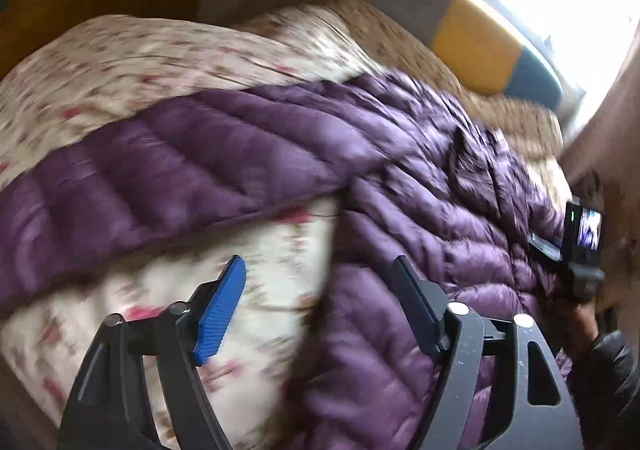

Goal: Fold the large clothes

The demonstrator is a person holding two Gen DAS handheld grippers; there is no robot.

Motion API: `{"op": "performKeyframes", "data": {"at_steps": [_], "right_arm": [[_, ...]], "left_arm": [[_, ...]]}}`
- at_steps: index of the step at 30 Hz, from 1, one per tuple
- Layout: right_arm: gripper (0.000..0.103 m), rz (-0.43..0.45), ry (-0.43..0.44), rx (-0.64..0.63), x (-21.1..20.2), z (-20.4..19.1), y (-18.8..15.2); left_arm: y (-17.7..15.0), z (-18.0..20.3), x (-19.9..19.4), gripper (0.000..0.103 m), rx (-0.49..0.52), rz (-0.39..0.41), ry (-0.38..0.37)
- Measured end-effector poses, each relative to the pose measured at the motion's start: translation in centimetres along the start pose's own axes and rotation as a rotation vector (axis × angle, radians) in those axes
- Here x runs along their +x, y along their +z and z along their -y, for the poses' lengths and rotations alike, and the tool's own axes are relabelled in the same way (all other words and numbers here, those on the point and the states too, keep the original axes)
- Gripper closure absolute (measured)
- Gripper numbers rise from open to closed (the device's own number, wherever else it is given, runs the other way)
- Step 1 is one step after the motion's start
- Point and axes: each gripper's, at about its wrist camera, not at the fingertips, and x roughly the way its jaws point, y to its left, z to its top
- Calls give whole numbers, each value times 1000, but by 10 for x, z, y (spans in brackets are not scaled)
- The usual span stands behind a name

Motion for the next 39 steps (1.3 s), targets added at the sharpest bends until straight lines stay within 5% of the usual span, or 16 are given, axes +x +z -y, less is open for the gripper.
{"op": "performKeyframes", "data": {"at_steps": [6,9,12,17,19,20,21,24,30,39], "right_arm": [[34,4,15,12,0,5,1],[34,5,17,14,0,6,1],[34,5,17,14,0,6,1],[34,7,14,13,0,6,1],[34,6,17,16,0,6,1],[34,6,15,14,0,6,1],[34,7,14,13,0,6,1],[34,7,17,16,-1,7,1],[34,6,30,25,-1,9,2],[34,0,56,46,0,13,5]], "left_arm": [[-26,-87,-40,29,-303,-6,27],[-47,-154,-59,29,-609,37,0],[-62,-197,-68,31,-801,84,-49],[-54,-221,-70,31,-892,170,-19],[-48,-230,-66,46,-932,186,-8],[-42,-233,-65,56,-922,190,14],[-39,-234,-64,77,-905,195,22],[-19,-230,-62,92,-788,182,80],[45,-168,-62,92,-469,247,46],[97,10,-4,97,-142,167,-270]]}}
